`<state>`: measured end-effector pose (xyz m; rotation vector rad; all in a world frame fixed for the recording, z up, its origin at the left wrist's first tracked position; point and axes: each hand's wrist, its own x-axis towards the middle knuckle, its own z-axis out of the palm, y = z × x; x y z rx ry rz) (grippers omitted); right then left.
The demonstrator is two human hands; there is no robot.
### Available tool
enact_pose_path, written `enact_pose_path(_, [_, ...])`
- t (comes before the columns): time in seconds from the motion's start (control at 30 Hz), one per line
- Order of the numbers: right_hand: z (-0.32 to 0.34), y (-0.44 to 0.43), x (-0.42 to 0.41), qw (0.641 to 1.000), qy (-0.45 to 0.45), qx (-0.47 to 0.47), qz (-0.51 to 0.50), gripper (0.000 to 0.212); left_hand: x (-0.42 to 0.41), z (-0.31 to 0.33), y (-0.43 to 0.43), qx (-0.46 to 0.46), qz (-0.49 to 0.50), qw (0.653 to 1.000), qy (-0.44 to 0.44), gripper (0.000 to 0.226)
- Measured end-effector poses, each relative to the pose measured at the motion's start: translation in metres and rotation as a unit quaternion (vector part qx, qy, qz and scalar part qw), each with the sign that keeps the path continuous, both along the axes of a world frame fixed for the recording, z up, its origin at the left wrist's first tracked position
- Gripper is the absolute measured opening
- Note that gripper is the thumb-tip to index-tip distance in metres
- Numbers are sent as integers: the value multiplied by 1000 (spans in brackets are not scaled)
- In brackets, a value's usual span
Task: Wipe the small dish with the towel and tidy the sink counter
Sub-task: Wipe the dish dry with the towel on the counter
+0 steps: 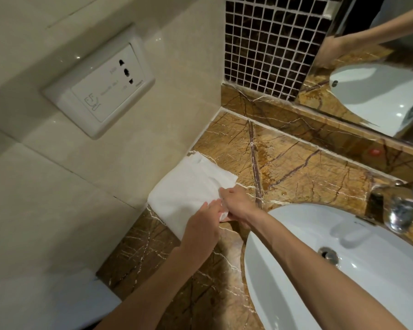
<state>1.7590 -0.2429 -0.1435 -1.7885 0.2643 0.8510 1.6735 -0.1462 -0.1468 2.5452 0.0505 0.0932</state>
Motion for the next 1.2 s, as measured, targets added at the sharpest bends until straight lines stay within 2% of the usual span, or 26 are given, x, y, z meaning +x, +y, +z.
enact_pose_path(0.1, [-1, -3, -2, 1000, -10, -10, 16, 36, -2, -1, 2, -5, -28, 1000, -1, 26])
enact_pose_path(0.2, [-1, -3, -5, 1000, 17, 17, 7, 36, 5, -3, 16, 47, -10, 999, 21, 31])
enact_pose_path(0.33, [-3, 0, -10, 999, 40, 33, 14, 41, 12, 1, 27, 95, 15, 995, -8, 33])
enact_pose_path(0.47, [3, -5, -4, 995, 71, 45, 50, 39, 7, 3, 20, 21, 6, 1000, 0, 20])
enact_pose_path(0.57, [8, -9, 1, 991, 97, 70, 53, 32, 1, 1, 12, -18, 27, 999, 8, 20])
enact_pose_path(0.7, [8, -13, 0, 987, 124, 94, 40, 28, -3, 1, 9, -13, 8, 1000, 16, 24])
enact_pose_path(0.83, [2, -8, -4, 992, 93, 79, 5, 27, -10, -2, 23, 99, -33, 995, -3, 20])
enact_pose_path(0.93, [0, 0, -6, 995, 79, 56, -15, 26, -9, -9, 29, 152, -45, 987, -7, 30])
enact_pose_path(1.1, [-1, 1, -4, 997, 58, 44, -16, 21, -3, -11, 12, 79, -36, 996, 33, 23])
enact_pose_path(1.2, [-5, 1, -8, 998, 50, 34, -24, 27, -1, -6, 17, 92, -45, 994, 24, 21])
